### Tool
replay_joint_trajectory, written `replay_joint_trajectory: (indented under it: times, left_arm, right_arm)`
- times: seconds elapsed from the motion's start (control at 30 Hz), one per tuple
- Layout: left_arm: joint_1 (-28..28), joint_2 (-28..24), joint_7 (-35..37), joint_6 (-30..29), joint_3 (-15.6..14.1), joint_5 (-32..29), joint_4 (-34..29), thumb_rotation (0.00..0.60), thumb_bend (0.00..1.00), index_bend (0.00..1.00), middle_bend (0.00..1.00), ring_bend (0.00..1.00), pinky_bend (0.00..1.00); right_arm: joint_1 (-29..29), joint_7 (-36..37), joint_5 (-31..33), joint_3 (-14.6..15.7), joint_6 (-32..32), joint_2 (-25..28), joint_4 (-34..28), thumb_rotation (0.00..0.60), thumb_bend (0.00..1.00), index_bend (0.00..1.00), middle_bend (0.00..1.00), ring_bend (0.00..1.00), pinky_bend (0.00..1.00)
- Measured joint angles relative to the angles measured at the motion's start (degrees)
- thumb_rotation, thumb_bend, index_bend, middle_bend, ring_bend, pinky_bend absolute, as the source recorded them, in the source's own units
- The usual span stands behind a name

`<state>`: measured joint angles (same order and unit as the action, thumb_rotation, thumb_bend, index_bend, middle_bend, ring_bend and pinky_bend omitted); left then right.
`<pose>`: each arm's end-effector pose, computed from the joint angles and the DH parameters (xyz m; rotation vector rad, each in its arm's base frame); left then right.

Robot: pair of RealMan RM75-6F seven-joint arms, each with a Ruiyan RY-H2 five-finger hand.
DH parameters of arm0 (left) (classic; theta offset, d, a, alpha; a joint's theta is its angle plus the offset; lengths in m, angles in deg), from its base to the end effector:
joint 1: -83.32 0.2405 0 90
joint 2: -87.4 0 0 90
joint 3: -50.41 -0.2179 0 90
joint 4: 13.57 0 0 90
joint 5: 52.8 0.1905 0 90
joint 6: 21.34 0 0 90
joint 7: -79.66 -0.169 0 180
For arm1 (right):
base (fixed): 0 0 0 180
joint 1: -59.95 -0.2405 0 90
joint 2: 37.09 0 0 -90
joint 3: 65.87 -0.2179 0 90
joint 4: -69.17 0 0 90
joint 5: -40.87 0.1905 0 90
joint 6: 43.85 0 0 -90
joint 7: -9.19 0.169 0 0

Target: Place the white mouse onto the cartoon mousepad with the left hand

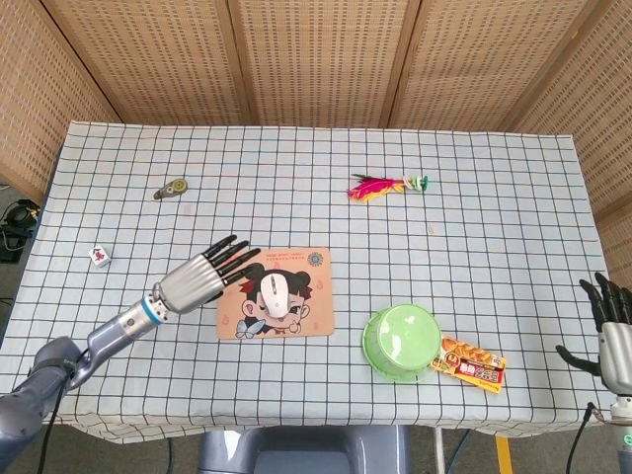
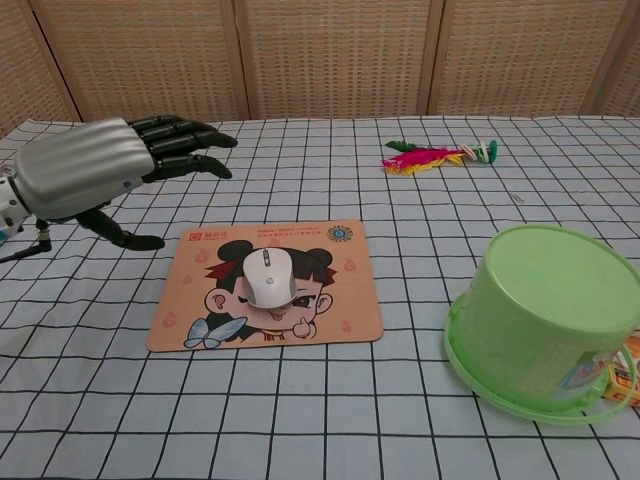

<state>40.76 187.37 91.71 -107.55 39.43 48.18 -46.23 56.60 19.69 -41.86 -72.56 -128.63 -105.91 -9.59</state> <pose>-0.1552 0.3280 0.0140 -2.1449 -0.1205 -1.1653 -0.3124 -0.2075 0.1762 1.2450 -0.9113 0.9278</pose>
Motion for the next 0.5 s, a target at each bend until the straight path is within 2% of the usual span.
replay_joint_trajectory:
  times: [0.2,0.33,0.43,0.5]
  left_arm:
    - [7.77,-7.90,-10.53,-0.43,1.48,-6.70,-24.91,0.600,0.17,0.07,0.00,0.00,0.00]
    - [15.42,-12.63,-19.63,-1.94,2.52,-13.06,-40.94,0.600,0.15,0.00,0.00,0.00,0.00]
    - [21.98,-14.69,-24.67,-4.87,3.17,-16.45,-46.99,0.600,0.14,0.00,0.00,0.00,0.00]
    - [25.32,-15.60,-25.70,-6.85,3.53,-17.88,-48.63,0.600,0.13,0.00,0.00,0.00,0.00]
  right_arm:
    - [-0.07,-1.09,-1.72,0.83,-0.66,0.31,-0.94,0.600,0.07,0.12,0.00,0.00,0.00]
    - [-0.30,-1.28,-2.72,1.50,-0.33,0.50,-1.34,0.600,0.08,0.12,0.00,0.00,0.00]
    - [-0.38,-1.57,-3.61,1.86,-0.61,0.62,-1.73,0.600,0.08,0.12,0.00,0.00,0.00]
    - [-0.33,-1.86,-4.25,2.08,-1.16,0.67,-2.03,0.600,0.08,0.12,0.00,0.00,0.00]
